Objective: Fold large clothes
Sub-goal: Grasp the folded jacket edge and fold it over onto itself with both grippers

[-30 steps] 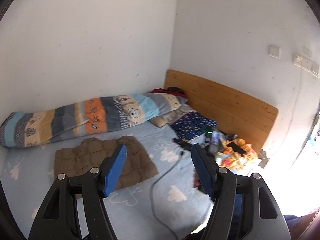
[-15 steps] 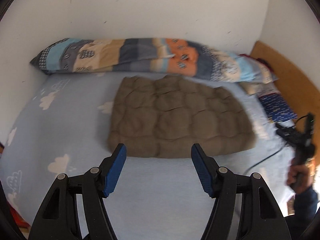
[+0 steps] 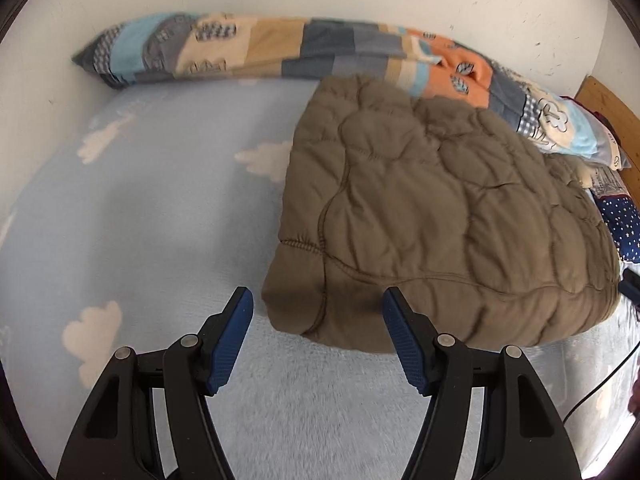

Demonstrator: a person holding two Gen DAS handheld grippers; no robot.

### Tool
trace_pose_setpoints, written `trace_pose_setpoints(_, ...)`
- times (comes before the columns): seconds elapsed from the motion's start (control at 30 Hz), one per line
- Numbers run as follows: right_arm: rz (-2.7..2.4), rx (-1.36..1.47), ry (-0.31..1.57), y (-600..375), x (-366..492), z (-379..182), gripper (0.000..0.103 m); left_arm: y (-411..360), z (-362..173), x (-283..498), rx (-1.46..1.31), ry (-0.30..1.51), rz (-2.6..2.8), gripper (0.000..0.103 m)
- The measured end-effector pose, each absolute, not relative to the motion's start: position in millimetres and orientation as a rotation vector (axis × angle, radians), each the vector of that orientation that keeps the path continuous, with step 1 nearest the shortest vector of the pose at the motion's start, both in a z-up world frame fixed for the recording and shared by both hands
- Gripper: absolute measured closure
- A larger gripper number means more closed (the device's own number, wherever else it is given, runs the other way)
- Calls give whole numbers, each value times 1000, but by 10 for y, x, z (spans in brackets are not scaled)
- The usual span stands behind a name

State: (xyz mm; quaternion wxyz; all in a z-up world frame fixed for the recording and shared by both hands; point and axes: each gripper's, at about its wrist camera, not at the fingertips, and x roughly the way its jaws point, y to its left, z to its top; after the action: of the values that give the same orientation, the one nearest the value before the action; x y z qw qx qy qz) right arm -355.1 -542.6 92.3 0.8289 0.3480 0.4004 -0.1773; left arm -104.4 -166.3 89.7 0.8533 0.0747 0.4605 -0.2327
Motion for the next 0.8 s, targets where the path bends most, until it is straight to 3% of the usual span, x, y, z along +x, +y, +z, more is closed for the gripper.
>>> trace_pose_setpoints(0.3,-375,734,968,-5426,-3332,549,31,-1731,1008,-1003,183,929,-511,37)
trace_pose_setpoints(0.43,-323,734,871,-5487,-3427,823,30,-1540,1176,-817,40,959,-581,35)
trace_pose_setpoints(0.5,-335,751,816,-5613,-3560,903,22,-1409,1156,-627,-46,1029,-600,32)
trace_pose_setpoints(0.8,-371,1053,709,-6378,-4121,623,7,-1023,827,-114,-383,1227,-635,32)
